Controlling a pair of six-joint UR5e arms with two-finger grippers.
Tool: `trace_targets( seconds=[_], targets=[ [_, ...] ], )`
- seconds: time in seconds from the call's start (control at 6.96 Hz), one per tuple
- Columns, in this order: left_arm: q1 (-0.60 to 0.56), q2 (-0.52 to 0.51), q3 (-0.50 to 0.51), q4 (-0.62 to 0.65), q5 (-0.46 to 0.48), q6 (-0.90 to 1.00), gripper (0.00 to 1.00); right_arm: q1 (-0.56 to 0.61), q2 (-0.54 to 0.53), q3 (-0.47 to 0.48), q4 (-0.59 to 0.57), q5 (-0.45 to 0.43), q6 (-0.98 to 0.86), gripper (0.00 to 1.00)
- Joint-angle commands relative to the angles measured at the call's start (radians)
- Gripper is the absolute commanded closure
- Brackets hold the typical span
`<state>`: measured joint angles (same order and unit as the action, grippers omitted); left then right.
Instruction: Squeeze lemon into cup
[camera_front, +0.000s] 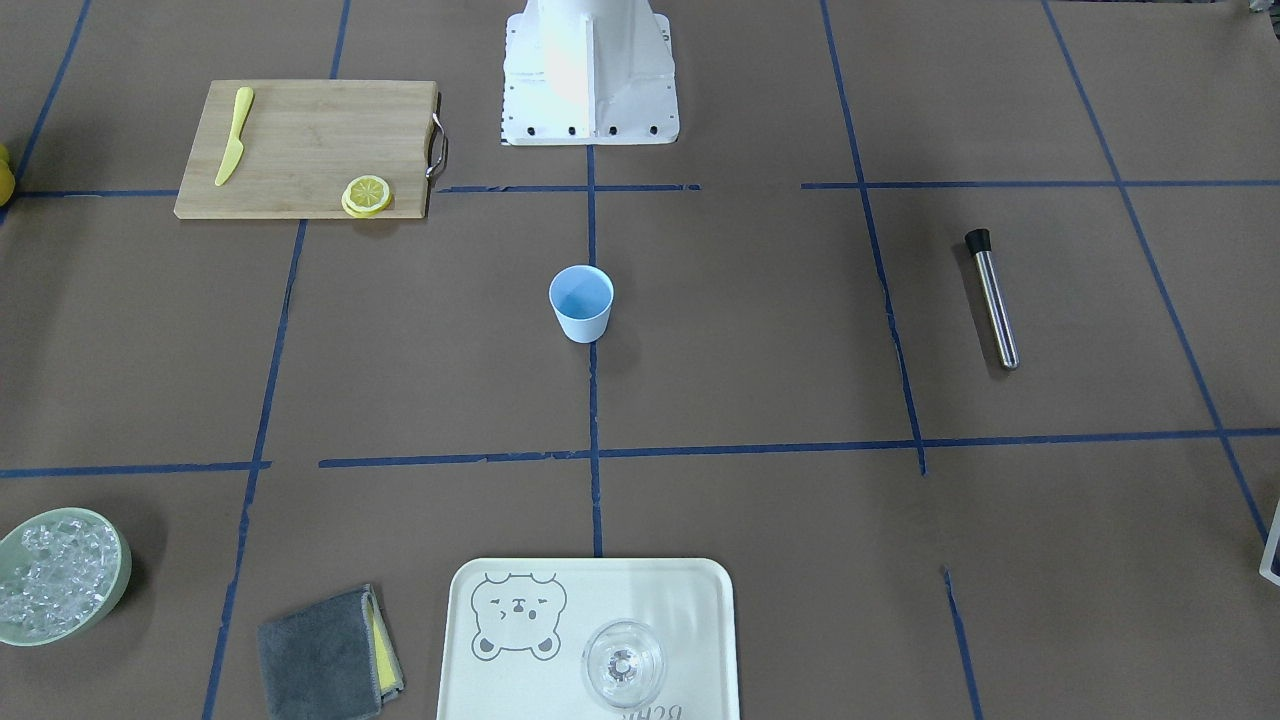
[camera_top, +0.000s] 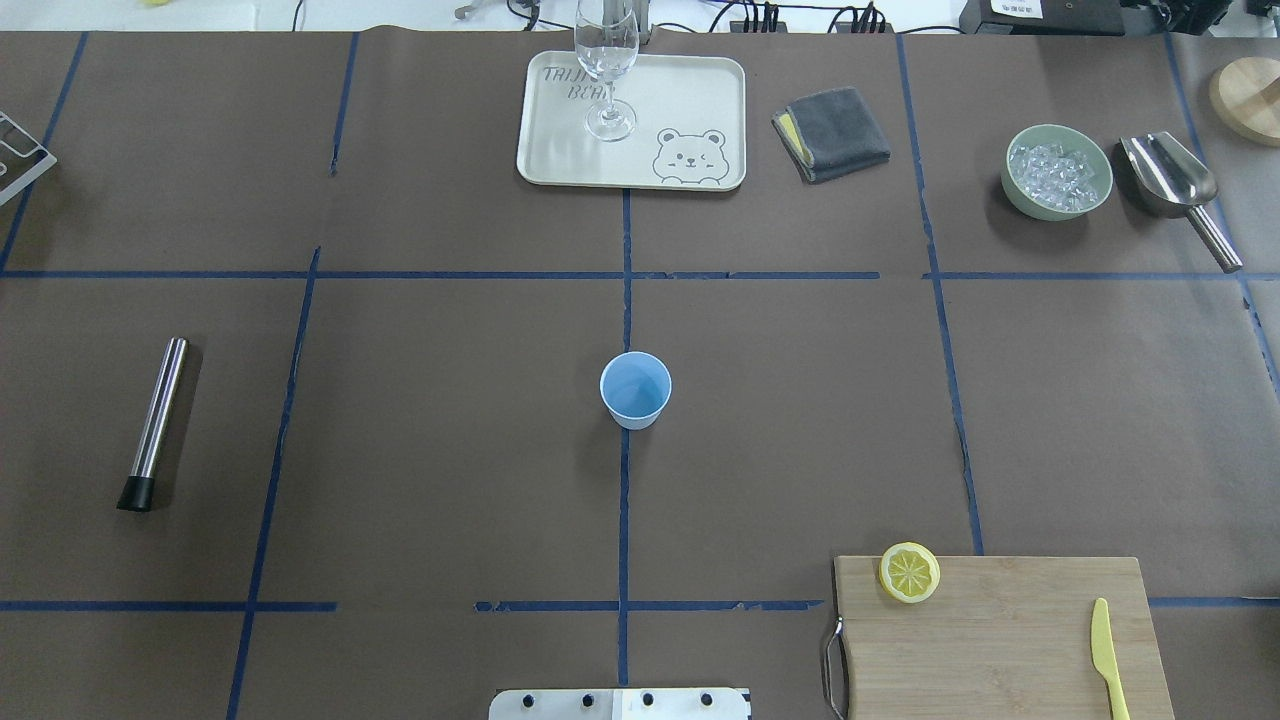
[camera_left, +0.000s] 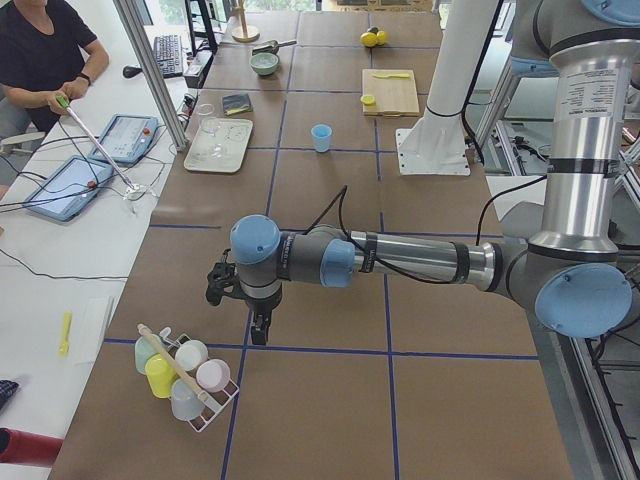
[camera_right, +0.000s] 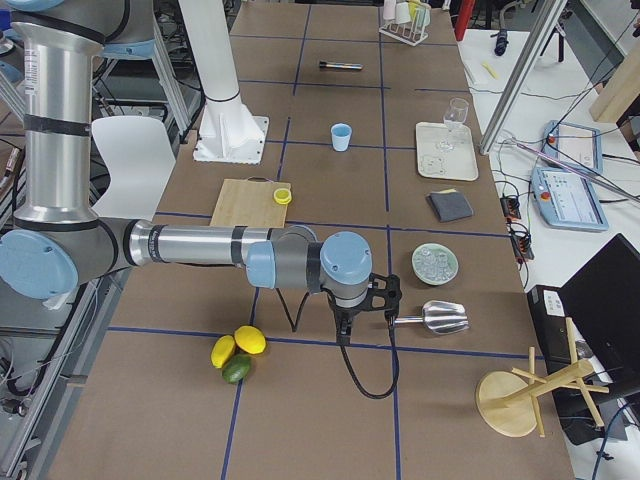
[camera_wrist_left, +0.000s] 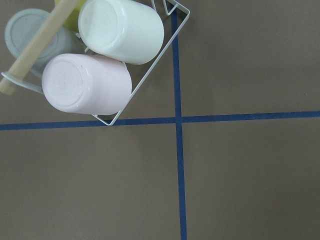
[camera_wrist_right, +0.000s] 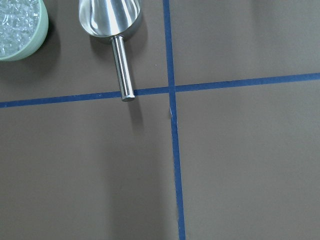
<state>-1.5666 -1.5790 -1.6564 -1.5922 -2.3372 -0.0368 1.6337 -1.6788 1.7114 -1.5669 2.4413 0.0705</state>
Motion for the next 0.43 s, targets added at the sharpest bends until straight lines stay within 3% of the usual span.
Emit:
trace_targets(
  seconds=[0.0,0.29],
  targets=[
    [-0.001,0.001,0.0,0.0,-0.001,0.0,0.0,0.0,0.001,-0.001,0.001,-0.011,0.002,0.0],
    [0.0,0.001,-0.002,-0.002,-0.001,0.0,0.0,-0.005,0.013,-0.004,0.001,-0.008,0.005,0.0]
  ],
)
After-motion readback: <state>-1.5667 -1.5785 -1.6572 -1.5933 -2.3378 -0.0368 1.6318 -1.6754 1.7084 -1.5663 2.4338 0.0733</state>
